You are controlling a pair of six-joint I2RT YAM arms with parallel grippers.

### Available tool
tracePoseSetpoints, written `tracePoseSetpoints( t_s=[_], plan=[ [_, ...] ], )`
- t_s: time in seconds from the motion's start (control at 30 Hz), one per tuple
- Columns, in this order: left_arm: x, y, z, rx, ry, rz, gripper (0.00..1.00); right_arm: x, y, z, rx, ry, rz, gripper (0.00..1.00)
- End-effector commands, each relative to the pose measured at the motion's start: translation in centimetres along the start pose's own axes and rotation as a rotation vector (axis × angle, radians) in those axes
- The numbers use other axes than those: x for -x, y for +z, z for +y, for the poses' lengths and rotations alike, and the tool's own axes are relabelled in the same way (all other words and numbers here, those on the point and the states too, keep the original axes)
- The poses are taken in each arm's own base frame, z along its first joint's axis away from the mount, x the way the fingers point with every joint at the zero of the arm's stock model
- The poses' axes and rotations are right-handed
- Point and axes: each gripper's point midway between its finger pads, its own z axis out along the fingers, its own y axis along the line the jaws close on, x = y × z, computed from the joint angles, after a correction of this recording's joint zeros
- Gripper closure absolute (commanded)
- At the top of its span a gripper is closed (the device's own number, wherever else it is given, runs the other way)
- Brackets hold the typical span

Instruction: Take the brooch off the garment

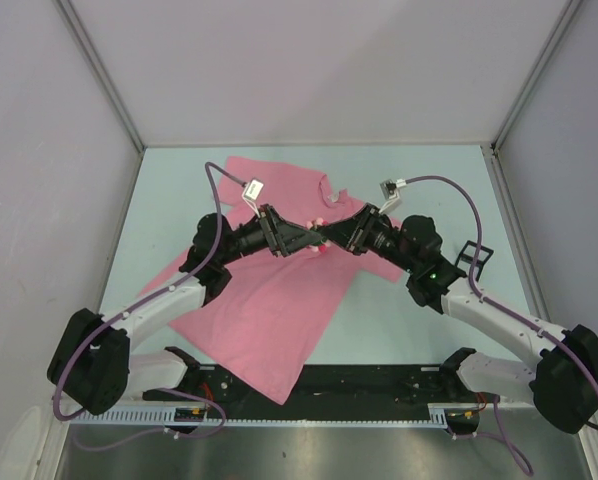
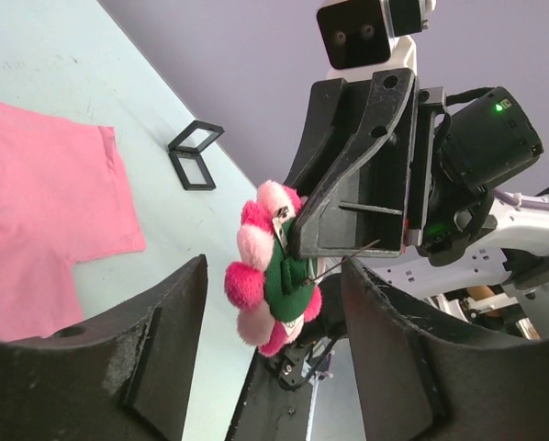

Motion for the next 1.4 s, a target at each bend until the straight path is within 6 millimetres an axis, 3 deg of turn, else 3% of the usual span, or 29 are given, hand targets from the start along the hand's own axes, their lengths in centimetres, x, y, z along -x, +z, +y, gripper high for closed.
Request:
tracePoseSetpoints(
  t_s=[0.0, 0.6, 1.0, 1.37],
  plan=[
    [1.4, 0.2, -2.2, -0.071, 0.032, -0.050, 0.39, 0.7, -0.1, 1.0, 0.022, -0.033, -0.039, 1.00],
    [-0.2, -0.4, -3.4, -0.208, -0.044, 0.000, 0.67, 0.1, -0.7, 1.9, 0.113, -0.105, -0.009, 1.00],
    [-0.3, -0.5, -4.1, -0.286, -0.083, 0.031, 0.72, -0.4, -1.1, 2.4, 0.175, -0.161, 0.037, 1.00],
    [-1.8, -1.0, -5.6, -0.417, -0.049, 0.145, 0.71, -1.9, -1.4, 2.2, 0.236, -0.194, 0.141, 1.00]
  ],
)
